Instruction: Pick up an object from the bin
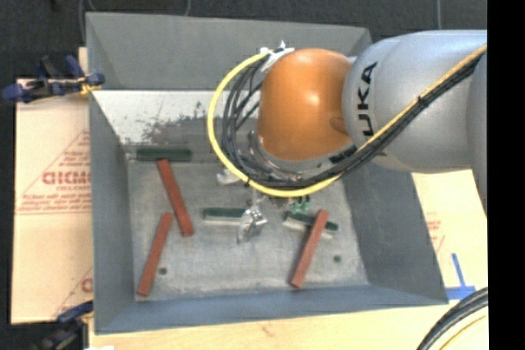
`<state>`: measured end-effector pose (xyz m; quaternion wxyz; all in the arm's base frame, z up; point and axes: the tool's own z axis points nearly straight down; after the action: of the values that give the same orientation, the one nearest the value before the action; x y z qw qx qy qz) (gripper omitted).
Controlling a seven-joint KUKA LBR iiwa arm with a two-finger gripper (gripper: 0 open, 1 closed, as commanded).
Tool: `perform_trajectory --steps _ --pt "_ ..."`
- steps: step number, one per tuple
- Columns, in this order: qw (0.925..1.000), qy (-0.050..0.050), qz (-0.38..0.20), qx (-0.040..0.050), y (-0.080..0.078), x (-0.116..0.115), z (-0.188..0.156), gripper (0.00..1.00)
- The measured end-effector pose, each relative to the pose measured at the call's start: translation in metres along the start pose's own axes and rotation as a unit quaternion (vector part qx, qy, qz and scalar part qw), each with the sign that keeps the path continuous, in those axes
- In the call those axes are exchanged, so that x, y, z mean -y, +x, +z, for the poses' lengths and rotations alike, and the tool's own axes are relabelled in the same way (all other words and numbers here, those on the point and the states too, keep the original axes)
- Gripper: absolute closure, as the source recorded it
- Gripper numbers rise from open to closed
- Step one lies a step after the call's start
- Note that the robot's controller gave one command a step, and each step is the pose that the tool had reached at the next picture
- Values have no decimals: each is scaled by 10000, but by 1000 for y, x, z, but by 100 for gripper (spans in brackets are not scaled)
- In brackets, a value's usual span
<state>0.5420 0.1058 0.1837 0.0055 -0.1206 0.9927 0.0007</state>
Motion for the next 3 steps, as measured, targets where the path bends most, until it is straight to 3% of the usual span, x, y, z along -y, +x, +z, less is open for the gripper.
perform_trajectory --steps 1,2,3 --pt "10000 3 -70 -20 1 3 15 0" --pt "9990 -1 -443 -50 17 -14 39 0" --pt "9977 -4 -676 -40 17 -16 44 0"
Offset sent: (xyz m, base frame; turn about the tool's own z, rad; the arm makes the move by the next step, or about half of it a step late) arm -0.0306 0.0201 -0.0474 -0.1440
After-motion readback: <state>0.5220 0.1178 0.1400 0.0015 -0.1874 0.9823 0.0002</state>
